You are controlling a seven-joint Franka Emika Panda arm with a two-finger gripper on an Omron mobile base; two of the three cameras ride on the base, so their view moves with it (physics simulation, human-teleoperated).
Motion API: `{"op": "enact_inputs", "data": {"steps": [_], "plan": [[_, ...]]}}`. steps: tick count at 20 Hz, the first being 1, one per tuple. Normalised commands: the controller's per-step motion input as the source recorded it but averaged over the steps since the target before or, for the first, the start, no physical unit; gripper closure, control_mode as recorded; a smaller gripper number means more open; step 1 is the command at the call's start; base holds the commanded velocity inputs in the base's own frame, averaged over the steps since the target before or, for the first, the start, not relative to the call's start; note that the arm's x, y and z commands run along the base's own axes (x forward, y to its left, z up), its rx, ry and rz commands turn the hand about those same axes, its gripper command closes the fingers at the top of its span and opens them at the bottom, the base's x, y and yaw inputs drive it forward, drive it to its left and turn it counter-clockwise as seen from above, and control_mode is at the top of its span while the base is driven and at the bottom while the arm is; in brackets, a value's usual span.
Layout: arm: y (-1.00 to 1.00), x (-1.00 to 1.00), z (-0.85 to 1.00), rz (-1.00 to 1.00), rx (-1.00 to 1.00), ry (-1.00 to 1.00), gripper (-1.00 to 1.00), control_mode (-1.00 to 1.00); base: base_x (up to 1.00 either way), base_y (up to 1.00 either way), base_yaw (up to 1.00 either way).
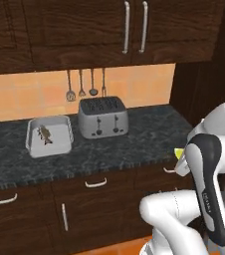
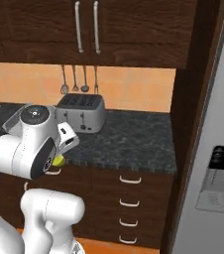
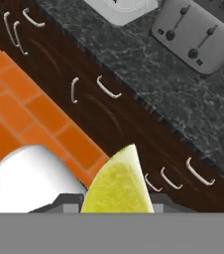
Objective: Place one lemon wedge and one fish in each tupperware on the nearby counter, to pack two identical lunches.
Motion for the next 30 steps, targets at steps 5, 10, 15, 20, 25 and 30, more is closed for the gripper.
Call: {"op": "enact_inputs", "data": {"steps": [5,10,15,20,25,30], "plan": [[0.0,0.0,0.0,0.0,0.0,0.0,1.0,1.0,0.59,1.0,0.0],[0.0,0.0,0.0,0.0,0.0,0.0,1.0,1.0,0.58,1.0,0.0],[0.0,0.0,0.0,0.0,0.0,0.0,1.0,1.0,0.65,1.0,0.0],[-0.02,0.14,-0.21,0.0,-0.02,0.0,1.0,-1.0,0.31,0.3,0.0],[-0.54,0.61,-0.39,-0.03,0.0,0.0,1.0,-1.0,0.0,0.0,0.0],[-0.27,1.0,-0.18,-0.04,0.0,0.0,1.0,-1.0,0.0,0.0,0.0]]}}
